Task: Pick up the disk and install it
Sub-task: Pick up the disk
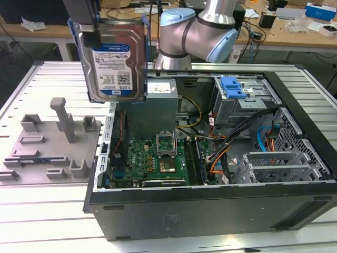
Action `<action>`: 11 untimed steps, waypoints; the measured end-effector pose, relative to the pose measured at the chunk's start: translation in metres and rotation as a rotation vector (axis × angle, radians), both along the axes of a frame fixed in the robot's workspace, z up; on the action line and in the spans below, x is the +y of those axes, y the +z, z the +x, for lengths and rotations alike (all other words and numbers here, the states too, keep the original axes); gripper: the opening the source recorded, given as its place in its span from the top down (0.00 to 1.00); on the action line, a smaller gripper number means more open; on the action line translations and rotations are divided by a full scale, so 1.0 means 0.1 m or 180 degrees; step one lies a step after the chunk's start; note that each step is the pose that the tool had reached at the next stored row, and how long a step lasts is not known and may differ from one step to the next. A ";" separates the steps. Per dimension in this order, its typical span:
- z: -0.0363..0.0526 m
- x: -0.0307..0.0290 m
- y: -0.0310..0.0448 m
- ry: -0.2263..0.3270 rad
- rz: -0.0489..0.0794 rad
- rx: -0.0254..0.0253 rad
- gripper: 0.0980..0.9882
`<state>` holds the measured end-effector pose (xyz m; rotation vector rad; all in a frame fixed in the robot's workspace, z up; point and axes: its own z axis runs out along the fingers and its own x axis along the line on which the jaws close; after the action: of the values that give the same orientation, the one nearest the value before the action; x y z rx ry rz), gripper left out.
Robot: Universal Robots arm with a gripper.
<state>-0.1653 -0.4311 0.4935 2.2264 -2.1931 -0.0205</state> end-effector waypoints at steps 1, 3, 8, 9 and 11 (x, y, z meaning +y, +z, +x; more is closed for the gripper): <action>0.180 -0.085 0.000 0.0000 0.0000 0.0000 0.70; 0.435 -0.205 0.000 0.0000 0.0000 0.0000 0.70; 0.844 -0.399 0.000 0.0001 0.0001 0.0000 0.70; 0.925 -0.436 0.000 0.0000 0.0001 0.0000 0.70; 1.027 -0.483 0.000 0.0000 0.0001 0.0000 0.70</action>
<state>-0.0626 -0.4794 0.4935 2.2268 -2.1932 -0.0208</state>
